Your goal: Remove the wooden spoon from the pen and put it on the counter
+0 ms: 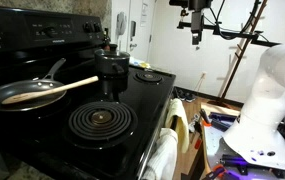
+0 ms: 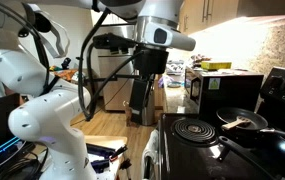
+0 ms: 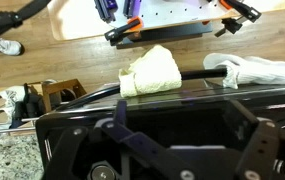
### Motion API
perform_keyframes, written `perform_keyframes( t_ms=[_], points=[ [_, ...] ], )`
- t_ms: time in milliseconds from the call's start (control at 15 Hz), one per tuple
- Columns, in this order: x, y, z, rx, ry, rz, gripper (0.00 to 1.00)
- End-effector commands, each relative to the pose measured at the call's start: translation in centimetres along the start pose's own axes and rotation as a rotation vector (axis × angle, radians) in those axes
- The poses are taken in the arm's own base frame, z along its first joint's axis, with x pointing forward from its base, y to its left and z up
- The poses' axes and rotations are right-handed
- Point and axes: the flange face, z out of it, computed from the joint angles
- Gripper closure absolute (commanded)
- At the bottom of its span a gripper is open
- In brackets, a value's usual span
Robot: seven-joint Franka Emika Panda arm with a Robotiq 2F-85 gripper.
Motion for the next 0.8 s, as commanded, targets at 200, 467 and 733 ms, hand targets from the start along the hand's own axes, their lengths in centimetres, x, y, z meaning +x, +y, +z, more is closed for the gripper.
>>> perform_keyframes(
  t_ms=[200,467,733],
  points=[
    [0.0,0.0,0.0,0.000,-0.001,0.000,0.00],
    [0.0,0.0,0.0,0.000,-0.001,0.000,0.00],
    [2.1,-0.9,-0.1,0.018,0.067,-0.029,0.00]
  ],
)
